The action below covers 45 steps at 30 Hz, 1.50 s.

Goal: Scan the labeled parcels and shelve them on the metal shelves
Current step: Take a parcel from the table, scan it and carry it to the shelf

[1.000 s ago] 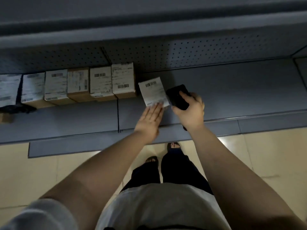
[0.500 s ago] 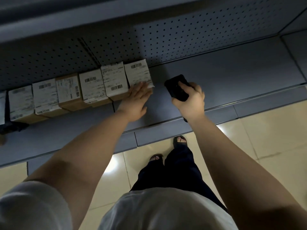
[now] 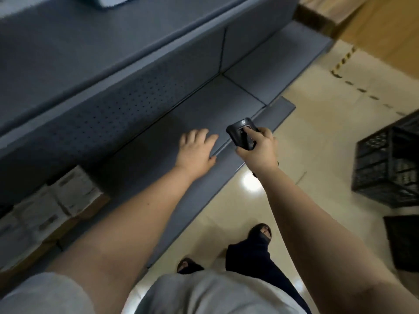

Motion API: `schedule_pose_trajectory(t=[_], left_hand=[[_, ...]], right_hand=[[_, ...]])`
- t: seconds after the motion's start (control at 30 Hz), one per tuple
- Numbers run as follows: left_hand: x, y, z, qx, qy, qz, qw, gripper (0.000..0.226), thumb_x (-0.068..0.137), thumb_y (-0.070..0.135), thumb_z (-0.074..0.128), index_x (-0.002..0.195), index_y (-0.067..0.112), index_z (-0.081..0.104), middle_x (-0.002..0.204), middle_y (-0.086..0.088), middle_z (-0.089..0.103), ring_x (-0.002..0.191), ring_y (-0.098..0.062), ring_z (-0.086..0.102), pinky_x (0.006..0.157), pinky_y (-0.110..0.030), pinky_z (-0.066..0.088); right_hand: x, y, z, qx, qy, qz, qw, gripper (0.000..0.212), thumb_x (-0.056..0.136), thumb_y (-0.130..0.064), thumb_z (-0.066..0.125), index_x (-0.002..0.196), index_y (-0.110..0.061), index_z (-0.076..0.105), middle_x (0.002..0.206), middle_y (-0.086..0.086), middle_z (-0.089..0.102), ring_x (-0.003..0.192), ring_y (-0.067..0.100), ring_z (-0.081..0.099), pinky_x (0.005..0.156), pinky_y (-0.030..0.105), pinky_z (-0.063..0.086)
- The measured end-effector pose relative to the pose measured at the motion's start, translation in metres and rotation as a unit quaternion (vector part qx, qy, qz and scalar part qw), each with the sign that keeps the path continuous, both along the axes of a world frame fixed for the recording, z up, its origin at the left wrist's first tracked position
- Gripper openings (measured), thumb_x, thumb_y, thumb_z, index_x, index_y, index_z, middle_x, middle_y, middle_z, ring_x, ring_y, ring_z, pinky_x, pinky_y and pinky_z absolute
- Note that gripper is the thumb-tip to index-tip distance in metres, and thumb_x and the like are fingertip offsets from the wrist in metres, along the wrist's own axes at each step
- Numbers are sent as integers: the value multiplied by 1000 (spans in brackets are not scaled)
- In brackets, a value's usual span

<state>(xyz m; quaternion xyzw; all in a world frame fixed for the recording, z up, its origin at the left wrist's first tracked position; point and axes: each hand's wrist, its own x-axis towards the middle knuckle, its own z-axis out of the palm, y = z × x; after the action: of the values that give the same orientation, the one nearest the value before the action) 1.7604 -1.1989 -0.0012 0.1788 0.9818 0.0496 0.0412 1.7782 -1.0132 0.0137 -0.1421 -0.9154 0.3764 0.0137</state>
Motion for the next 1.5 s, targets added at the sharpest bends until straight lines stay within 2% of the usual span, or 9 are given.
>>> schedule_pose_trajectory(t=[0.13,0.4,0.67,0.83,1.13,1.4,1.5], left_hand=[[-56,127,24,14,14,-40,999,63,90,46,62,146,24,44,147,-7,42,130,-32,39,105,-44,28],[-156,388,74,66,20,-66,995,66,91,51,57,148,23,39,148,-8,40,134,-32,35,107,-45,29],[-259,570,109,73,38,-86,993,63,90,51,57,145,25,40,144,-7,41,131,-31,35,108,-47,28],[-353,671,121,58,62,-119,989,67,88,52,56,146,25,37,144,-9,42,131,-32,36,109,-51,30],[-541,853,122,48,52,-146,987,58,88,53,56,137,24,44,135,-8,46,125,-30,39,101,-45,33],[-682,1016,136,28,69,-168,983,57,89,55,54,135,23,42,137,-9,44,128,-31,37,108,-55,28],[-742,1069,133,26,70,-160,984,62,90,54,52,142,23,38,142,-9,41,132,-32,34,112,-56,25]], right_hand=[[-21,122,26,19,0,-76,997,58,78,-30,72,133,-39,56,146,-7,38,128,21,34,105,44,37],[-80,359,74,54,22,-156,986,58,80,-33,71,136,-37,54,145,-1,39,129,25,34,108,46,33],[-169,530,112,77,33,-186,979,60,79,-37,72,137,-38,53,146,-1,38,131,25,31,108,43,30],[-250,622,118,100,35,-206,973,62,79,-38,72,138,-38,52,147,0,37,131,26,32,107,43,30],[-434,792,138,124,35,-245,961,63,80,-38,72,139,-40,50,147,0,37,133,26,32,108,44,30],[-577,942,148,126,41,-255,958,62,80,-36,72,139,-38,51,152,0,35,136,27,31,110,44,27],[-637,1004,142,126,53,-239,961,62,78,-35,72,137,-36,53,150,-2,37,134,27,34,108,44,29]])
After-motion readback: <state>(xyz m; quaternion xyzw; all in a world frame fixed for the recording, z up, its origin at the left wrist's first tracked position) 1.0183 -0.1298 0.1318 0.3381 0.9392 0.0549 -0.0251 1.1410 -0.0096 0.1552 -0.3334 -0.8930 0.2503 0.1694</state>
